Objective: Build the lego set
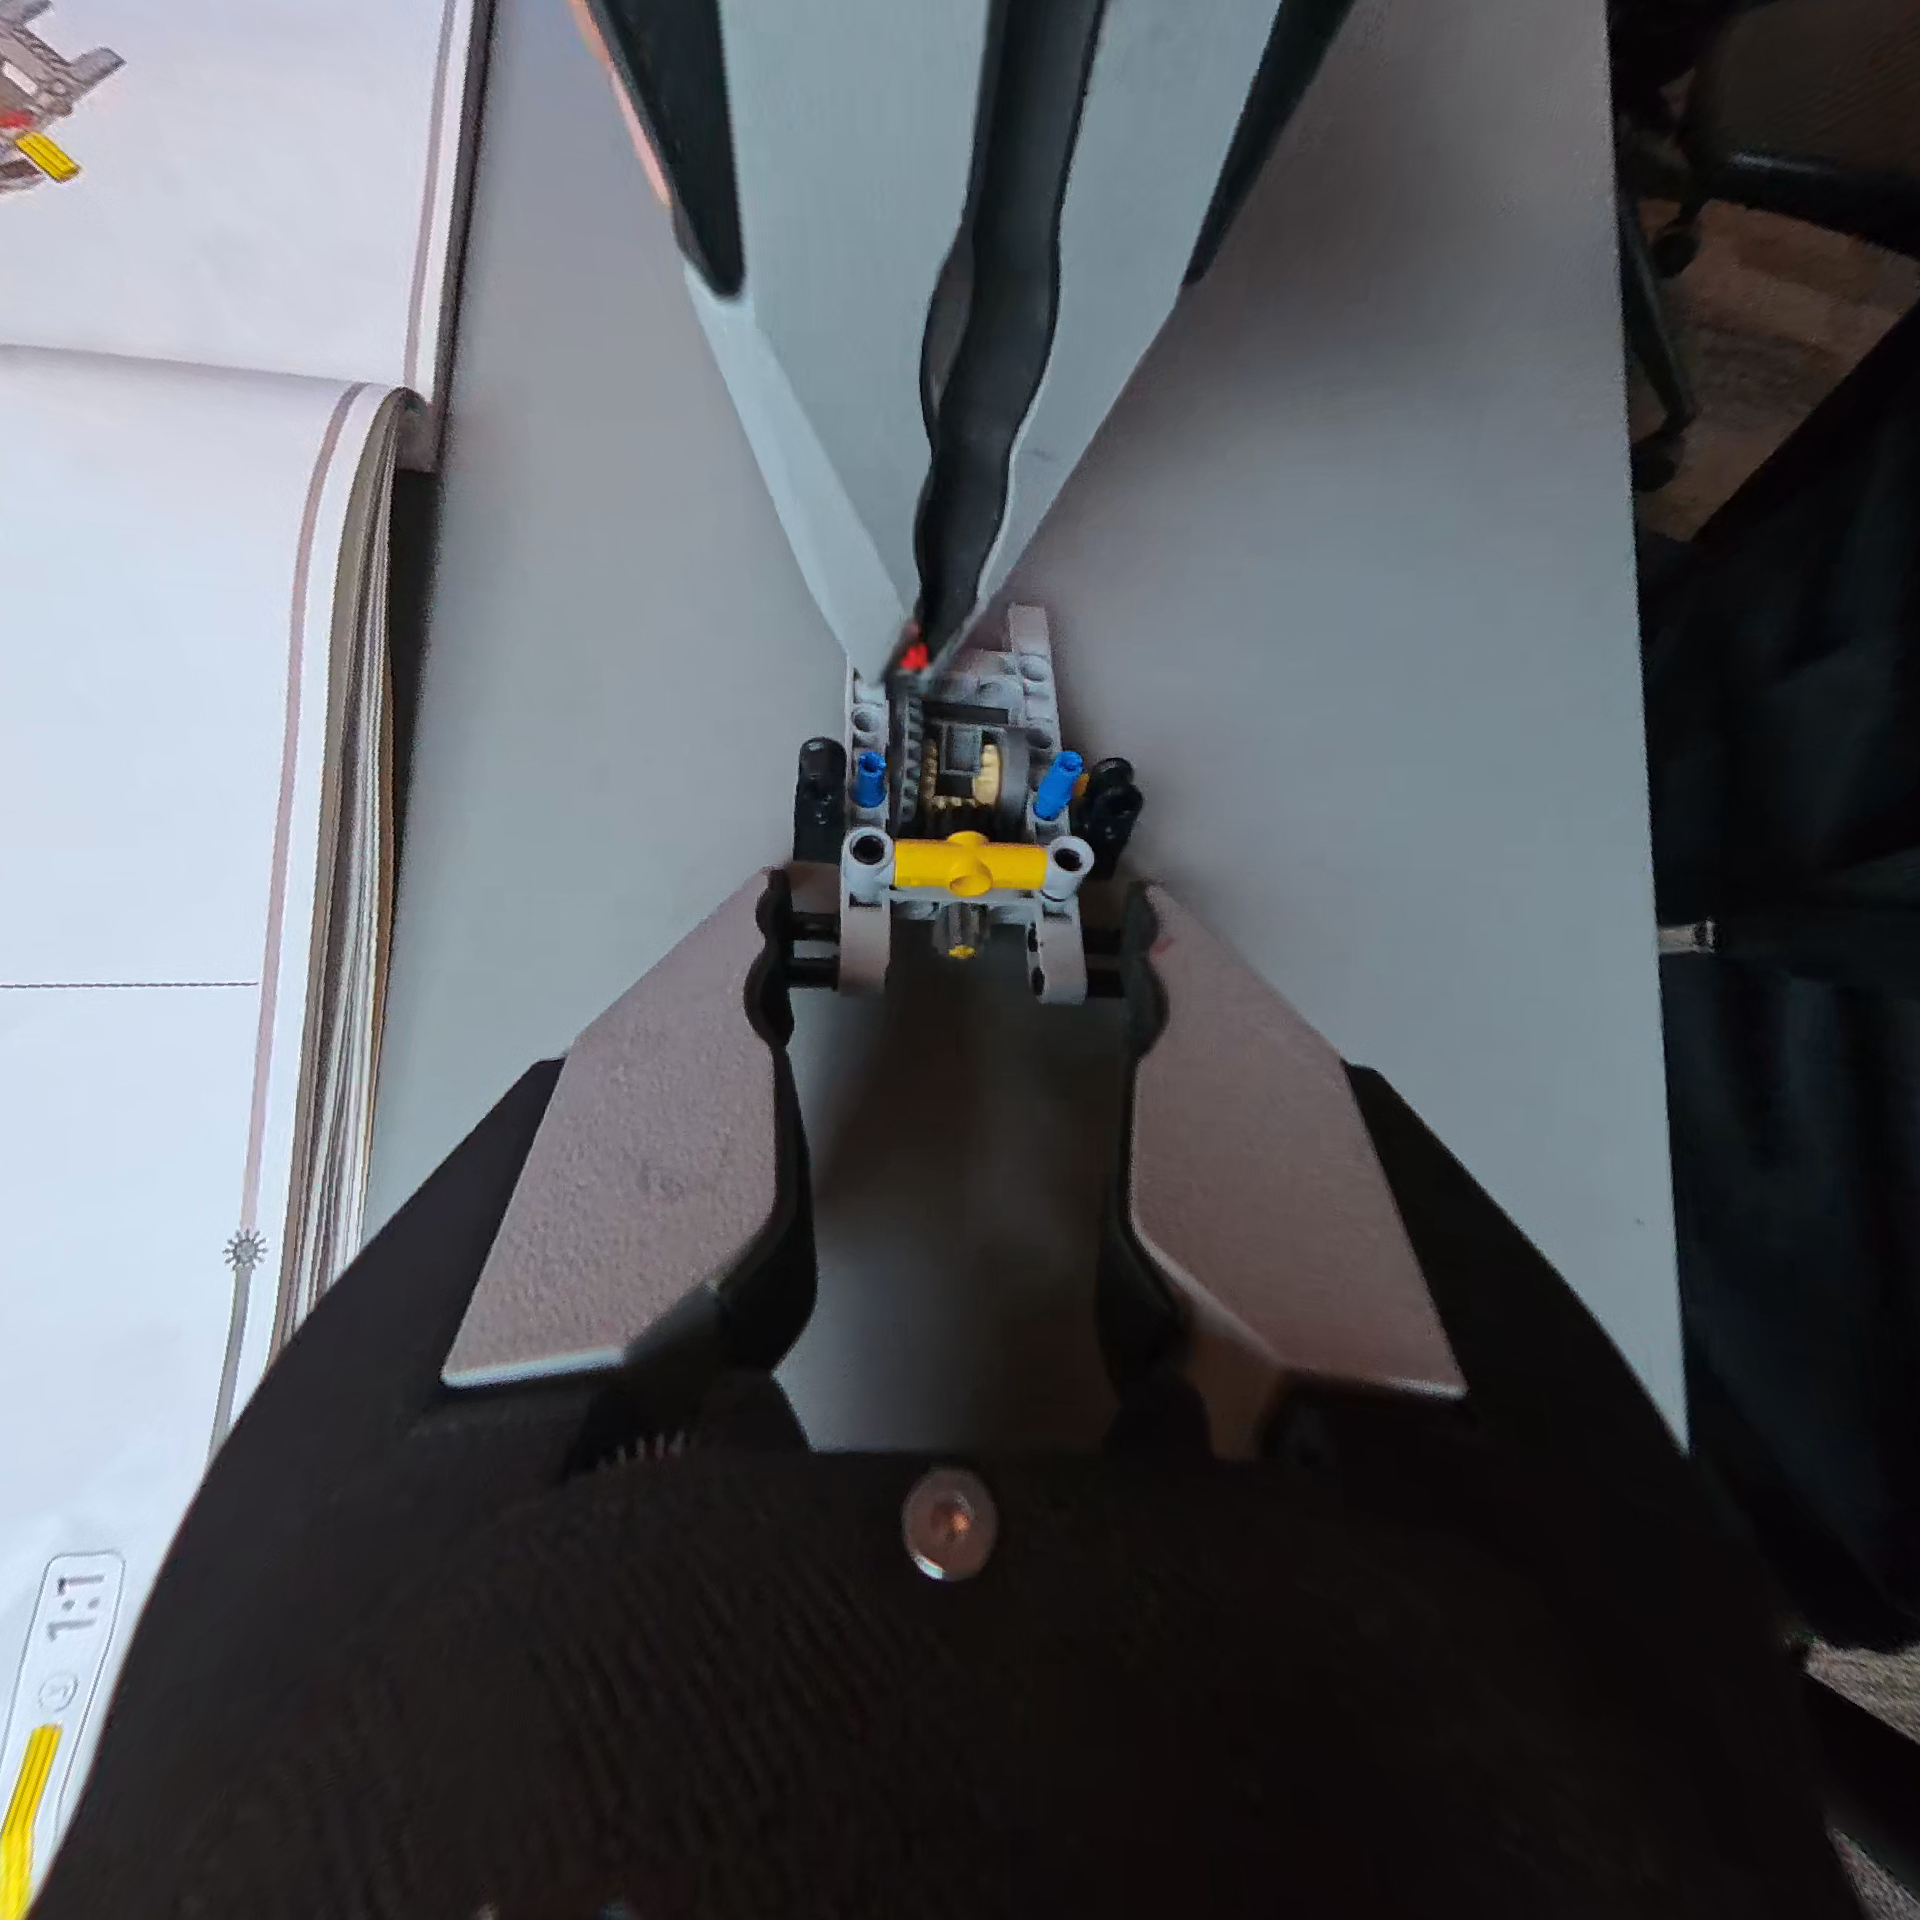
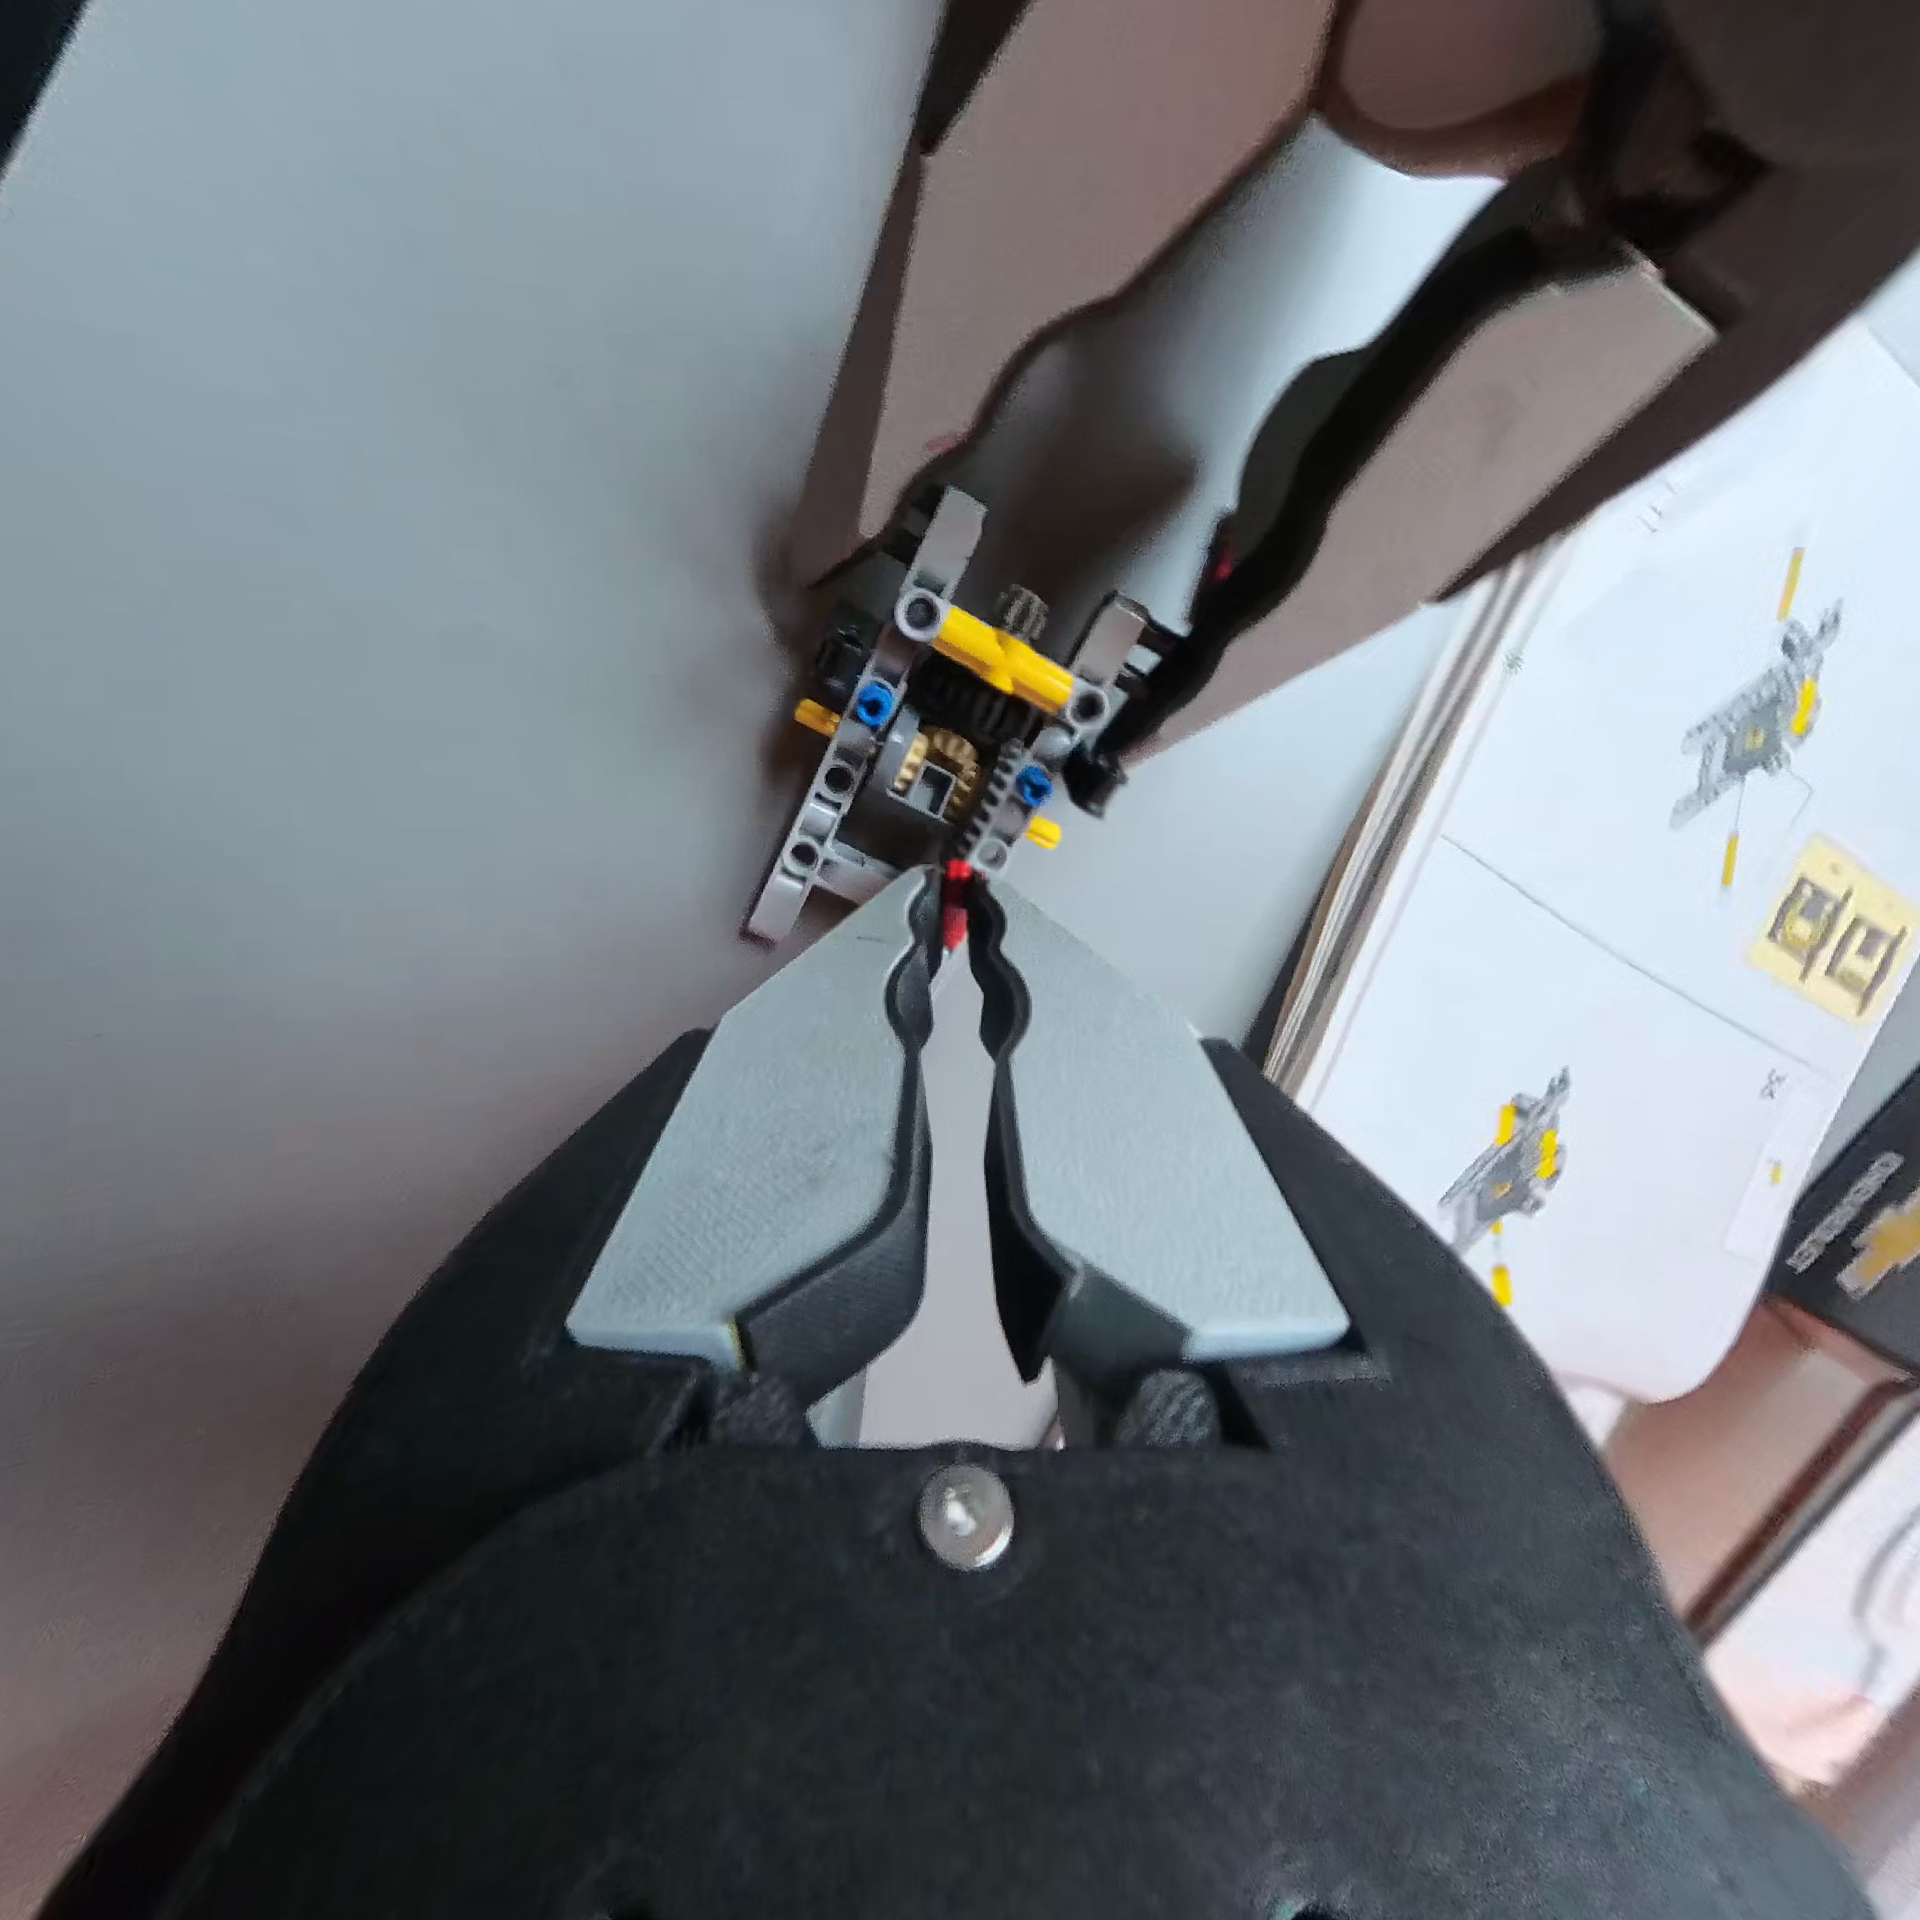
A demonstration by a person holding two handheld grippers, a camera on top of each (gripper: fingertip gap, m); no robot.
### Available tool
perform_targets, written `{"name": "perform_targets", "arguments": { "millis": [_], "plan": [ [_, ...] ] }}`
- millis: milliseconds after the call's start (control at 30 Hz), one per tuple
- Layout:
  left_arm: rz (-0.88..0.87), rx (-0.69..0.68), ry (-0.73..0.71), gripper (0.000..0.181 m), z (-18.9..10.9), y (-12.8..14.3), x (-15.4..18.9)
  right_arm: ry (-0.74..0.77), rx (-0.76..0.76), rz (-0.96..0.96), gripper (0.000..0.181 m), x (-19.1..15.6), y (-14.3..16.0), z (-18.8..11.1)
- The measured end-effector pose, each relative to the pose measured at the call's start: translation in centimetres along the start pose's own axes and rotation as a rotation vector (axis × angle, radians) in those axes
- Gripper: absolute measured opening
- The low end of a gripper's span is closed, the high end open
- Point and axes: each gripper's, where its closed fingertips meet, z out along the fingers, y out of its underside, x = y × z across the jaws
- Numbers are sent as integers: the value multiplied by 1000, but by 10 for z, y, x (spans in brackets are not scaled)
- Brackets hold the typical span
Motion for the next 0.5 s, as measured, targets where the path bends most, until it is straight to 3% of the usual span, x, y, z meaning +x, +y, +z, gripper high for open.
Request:
{"name": "perform_targets", "arguments": {
  "millis": [200,333,500],
  "plan": [
    [-16,14,16,62,-2,0,0,37,240,288,2,3,14,-7],
    [-22,26,11,62,0,-2,-1,57,458,401,1,4,-3,-20],
    [-12,34,7,62,1,-2,-1,85,513,469,1,5,1,-11]
  ]
}}
